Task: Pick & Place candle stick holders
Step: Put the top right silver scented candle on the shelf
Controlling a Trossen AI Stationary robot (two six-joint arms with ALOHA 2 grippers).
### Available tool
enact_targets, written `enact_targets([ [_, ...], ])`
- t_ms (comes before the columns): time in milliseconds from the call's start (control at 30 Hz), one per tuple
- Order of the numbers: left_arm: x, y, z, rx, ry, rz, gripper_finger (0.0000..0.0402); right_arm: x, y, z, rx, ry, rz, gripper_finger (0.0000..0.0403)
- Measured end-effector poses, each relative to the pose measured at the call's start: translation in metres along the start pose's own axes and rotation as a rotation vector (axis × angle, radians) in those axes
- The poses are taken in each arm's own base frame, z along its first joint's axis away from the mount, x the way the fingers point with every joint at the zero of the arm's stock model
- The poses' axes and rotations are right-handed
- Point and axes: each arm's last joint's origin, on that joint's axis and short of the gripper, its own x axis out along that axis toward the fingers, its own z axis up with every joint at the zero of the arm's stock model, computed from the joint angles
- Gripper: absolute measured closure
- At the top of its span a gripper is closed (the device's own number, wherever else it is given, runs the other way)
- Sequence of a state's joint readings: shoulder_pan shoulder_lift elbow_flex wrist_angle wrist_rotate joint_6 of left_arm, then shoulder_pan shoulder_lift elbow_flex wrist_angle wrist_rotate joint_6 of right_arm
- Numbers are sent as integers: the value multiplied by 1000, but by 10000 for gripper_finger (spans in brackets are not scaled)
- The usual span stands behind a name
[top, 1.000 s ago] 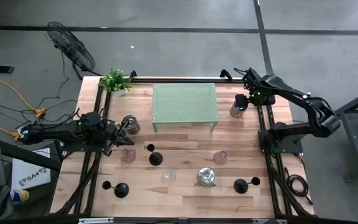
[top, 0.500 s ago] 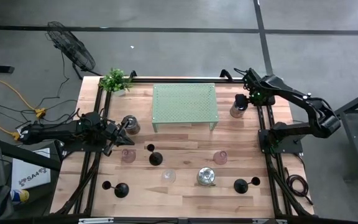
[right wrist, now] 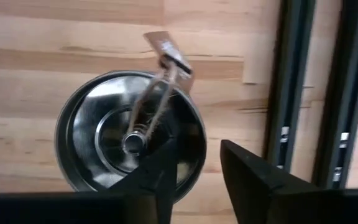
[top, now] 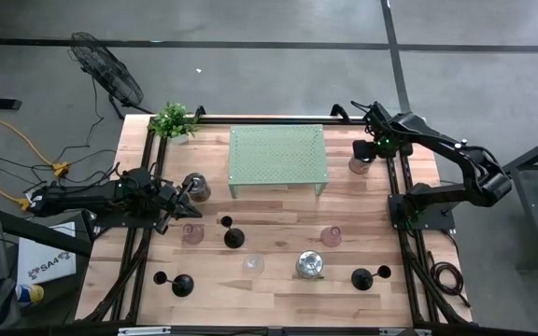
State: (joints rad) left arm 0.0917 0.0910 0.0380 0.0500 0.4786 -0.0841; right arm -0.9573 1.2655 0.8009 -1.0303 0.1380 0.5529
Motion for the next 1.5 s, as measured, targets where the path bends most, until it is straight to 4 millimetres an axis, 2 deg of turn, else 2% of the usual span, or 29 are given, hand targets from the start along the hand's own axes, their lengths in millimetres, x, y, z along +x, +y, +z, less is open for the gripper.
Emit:
enact_targets([
  [500,0,0,0,0,0,0,402,5,-1,-3,5,13,21,340],
  [1033,0,0,0,0,0,0,402,5,0,-3,1,17,35,345],
  [1500,0,0,0,0,0,0,402,5,0,-3,-8,15,30,375],
])
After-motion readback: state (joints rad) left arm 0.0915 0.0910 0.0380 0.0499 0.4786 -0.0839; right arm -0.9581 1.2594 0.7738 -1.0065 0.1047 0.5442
